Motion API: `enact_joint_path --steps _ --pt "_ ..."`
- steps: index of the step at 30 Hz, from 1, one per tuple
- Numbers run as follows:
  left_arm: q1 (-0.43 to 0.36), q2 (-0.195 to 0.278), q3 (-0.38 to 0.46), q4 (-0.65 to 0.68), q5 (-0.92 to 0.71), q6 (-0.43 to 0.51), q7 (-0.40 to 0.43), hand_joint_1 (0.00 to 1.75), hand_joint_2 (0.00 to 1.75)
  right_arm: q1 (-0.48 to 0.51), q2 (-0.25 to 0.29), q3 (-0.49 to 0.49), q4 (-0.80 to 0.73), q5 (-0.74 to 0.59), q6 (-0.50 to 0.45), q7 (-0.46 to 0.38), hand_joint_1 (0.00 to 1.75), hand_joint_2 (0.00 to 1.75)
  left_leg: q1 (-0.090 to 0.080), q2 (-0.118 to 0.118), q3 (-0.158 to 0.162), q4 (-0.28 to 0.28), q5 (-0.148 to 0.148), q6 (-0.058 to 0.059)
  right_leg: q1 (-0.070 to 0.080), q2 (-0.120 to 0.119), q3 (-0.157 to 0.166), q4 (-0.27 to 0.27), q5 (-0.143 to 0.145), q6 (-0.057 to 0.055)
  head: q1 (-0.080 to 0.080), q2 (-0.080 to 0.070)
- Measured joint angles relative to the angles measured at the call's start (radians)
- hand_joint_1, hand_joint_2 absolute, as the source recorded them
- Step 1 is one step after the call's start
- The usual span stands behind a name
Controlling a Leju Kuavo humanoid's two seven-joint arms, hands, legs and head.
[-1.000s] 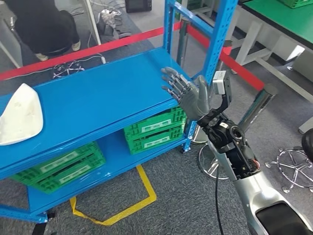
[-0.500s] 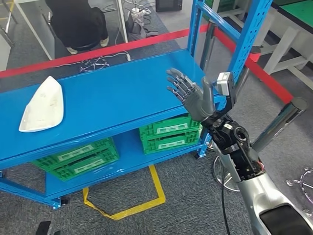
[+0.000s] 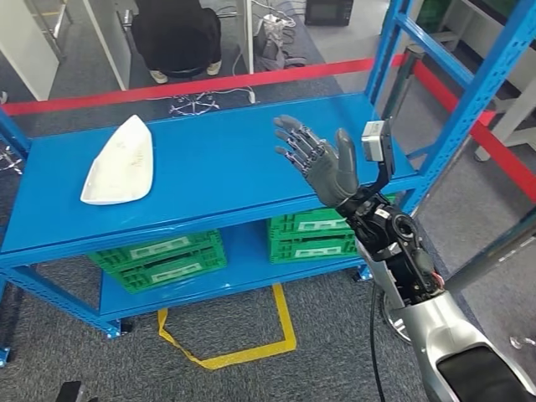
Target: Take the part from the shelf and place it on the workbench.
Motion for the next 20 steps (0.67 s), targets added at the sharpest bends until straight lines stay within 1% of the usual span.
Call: enact_joint_path --steps 1,2,3,4,5,6,7,8,9,11,13,17,20 --pt "0.000 0.000 0.000 0.000 0.001 0.000 0.000 0.00 0.00 0.001 0.000 0.000 0.000 0.000 0.000 0.000 0.00 0.00 -0.002 -0.007 0.000 0.000 0.000 0.004 0.000 0.015 -0.036 0.079 -0.037 0.000 0.007 0.000" --pt "0.001 -0.001 0.000 0.000 0.001 0.000 0.000 0.00 0.00 0.002 0.000 0.000 0.000 0.000 0.000 0.001 0.00 0.00 -0.004 -0.016 0.000 0.000 -0.001 0.006 0.001 0.023 -0.073 0.155 -0.066 0.000 0.013 0.000" --pt "0.002 -0.002 0.000 0.000 0.002 0.000 0.001 0.00 0.00 0.005 0.000 0.000 0.000 0.000 0.000 0.002 0.00 0.00 -0.006 -0.025 0.000 0.001 -0.001 0.007 0.003 0.027 -0.100 0.205 -0.078 -0.001 0.017 0.000" --pt "0.003 -0.002 0.000 0.000 0.002 0.000 0.001 0.00 0.00 0.006 0.000 0.000 0.000 0.000 0.000 0.003 0.00 0.00 -0.008 -0.034 0.002 0.001 -0.002 0.008 0.004 0.029 -0.109 0.216 -0.068 -0.003 0.020 0.000" --pt "0.003 -0.003 0.000 0.000 0.002 0.000 0.001 0.00 0.00 0.007 0.000 0.000 0.001 0.000 0.000 0.003 0.00 0.00 -0.009 -0.042 0.004 0.002 -0.003 0.008 0.005 0.030 -0.096 0.180 -0.036 -0.007 0.023 0.000" --pt "0.003 -0.003 0.000 0.000 0.003 0.000 0.001 0.00 0.00 0.005 0.000 0.000 0.001 0.000 0.000 0.003 0.00 0.00 -0.010 -0.049 0.007 0.003 -0.005 0.007 0.006 0.033 -0.068 0.110 0.008 -0.011 0.026 0.000" --pt "0.004 -0.003 0.000 0.000 0.003 0.000 0.001 0.00 0.00 0.004 0.000 0.000 0.001 0.002 -0.001 0.004 0.00 0.00 -0.011 -0.055 0.009 0.004 -0.007 0.005 0.008 0.038 -0.037 0.035 0.046 -0.016 0.031 0.000" --pt "0.004 -0.003 0.000 0.000 0.004 0.000 0.001 0.00 0.00 0.001 0.000 0.000 0.001 0.005 -0.004 0.005 0.00 0.00 -0.013 -0.060 0.010 0.007 -0.009 0.002 0.008 0.043 -0.009 -0.031 0.071 -0.020 0.033 0.000" --pt "0.004 -0.003 0.000 0.000 0.005 0.000 0.000 0.00 0.00 -0.001 0.000 0.000 0.001 0.009 -0.008 0.006 0.00 0.00 -0.015 -0.064 0.007 0.010 -0.010 0.000 0.008 0.048 0.009 -0.073 0.082 -0.022 0.034 0.000" --pt "0.007 -0.002 0.000 0.000 0.006 0.001 0.000 0.00 0.00 -0.003 0.000 0.001 0.001 0.016 -0.017 0.009 0.00 0.00 -0.017 -0.067 0.000 0.014 -0.010 0.000 0.009 0.051 0.019 -0.095 0.082 -0.020 0.028 0.000" --pt "0.011 -0.002 0.000 0.000 0.006 0.001 -0.001 0.00 0.00 -0.002 0.000 0.002 0.001 0.017 -0.020 0.010 0.00 0.00 -0.014 -0.067 -0.001 0.012 -0.009 0.002 0.012 0.053 0.019 -0.094 0.083 -0.021 0.021 0.000" --pt "0.011 0.000 0.000 0.000 0.009 0.001 -0.003 0.00 0.00 -0.004 0.000 0.003 0.001 0.018 -0.022 0.010 0.00 0.00 -0.011 -0.065 0.004 0.005 -0.006 -0.004 0.017 0.055 0.020 -0.094 0.083 -0.030 0.010 0.000" --pt "0.010 -0.001 0.000 0.000 0.009 0.001 -0.006 0.00 0.00 -0.004 0.000 0.004 0.001 0.018 -0.022 0.009 0.00 0.00 -0.010 -0.065 0.005 0.002 -0.005 -0.009 0.018 0.056 0.019 -0.094 0.083 -0.032 0.002 0.000"
